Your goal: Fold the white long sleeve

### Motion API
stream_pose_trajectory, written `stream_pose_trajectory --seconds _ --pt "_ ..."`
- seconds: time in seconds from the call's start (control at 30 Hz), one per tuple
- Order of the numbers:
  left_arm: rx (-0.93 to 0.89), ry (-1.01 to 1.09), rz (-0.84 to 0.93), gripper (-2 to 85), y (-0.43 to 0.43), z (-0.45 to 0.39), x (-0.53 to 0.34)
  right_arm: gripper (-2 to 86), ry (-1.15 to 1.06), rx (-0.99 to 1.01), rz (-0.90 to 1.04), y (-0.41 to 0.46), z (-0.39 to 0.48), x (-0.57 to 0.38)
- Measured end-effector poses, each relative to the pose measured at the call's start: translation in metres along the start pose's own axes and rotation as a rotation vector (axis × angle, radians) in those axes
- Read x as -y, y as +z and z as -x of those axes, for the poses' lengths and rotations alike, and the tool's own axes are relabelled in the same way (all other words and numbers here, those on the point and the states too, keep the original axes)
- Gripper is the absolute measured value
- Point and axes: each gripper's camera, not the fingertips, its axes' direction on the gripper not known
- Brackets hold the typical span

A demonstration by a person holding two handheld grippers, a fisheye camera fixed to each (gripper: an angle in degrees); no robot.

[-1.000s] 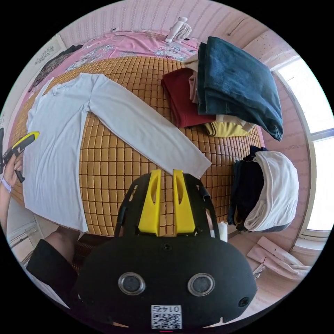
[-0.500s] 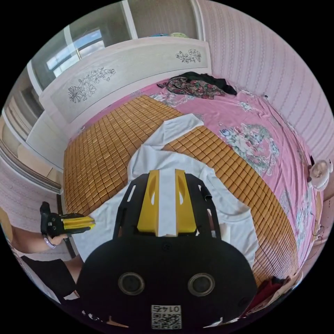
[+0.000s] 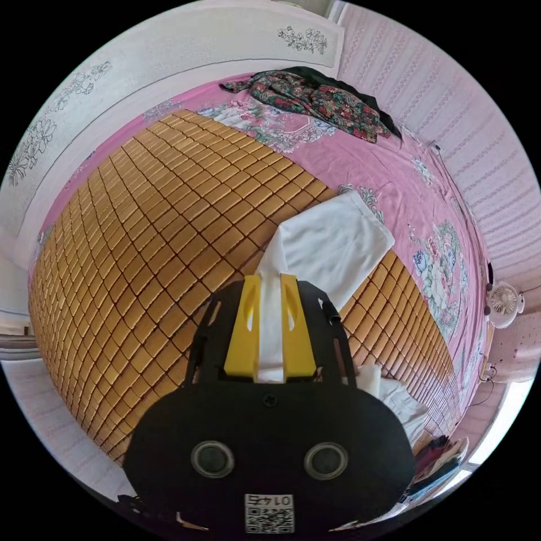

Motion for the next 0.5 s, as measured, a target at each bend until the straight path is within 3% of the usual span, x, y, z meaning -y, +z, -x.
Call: stream_pose_trajectory --seconds 0.17,0.33,0.5 --pt "-0.083 -0.024 -0.005 1.8 0.019 0.041 -0.016 -0.6 -0.135 0.097 0.025 0.029 0.002 0.032" --pt "-0.221 -0.071 -0.062 5.2 0.022 0.089 -0.037 -0.6 -0.304 0.392 -0.205 -0.021 -0.008 0.033" --pt "-0.178 -0.076 -0.199 5.2 -0.027 0.138 -0.06 2.0 -0.502 0.637 -0.324 -0.064 -0.016 0.038"
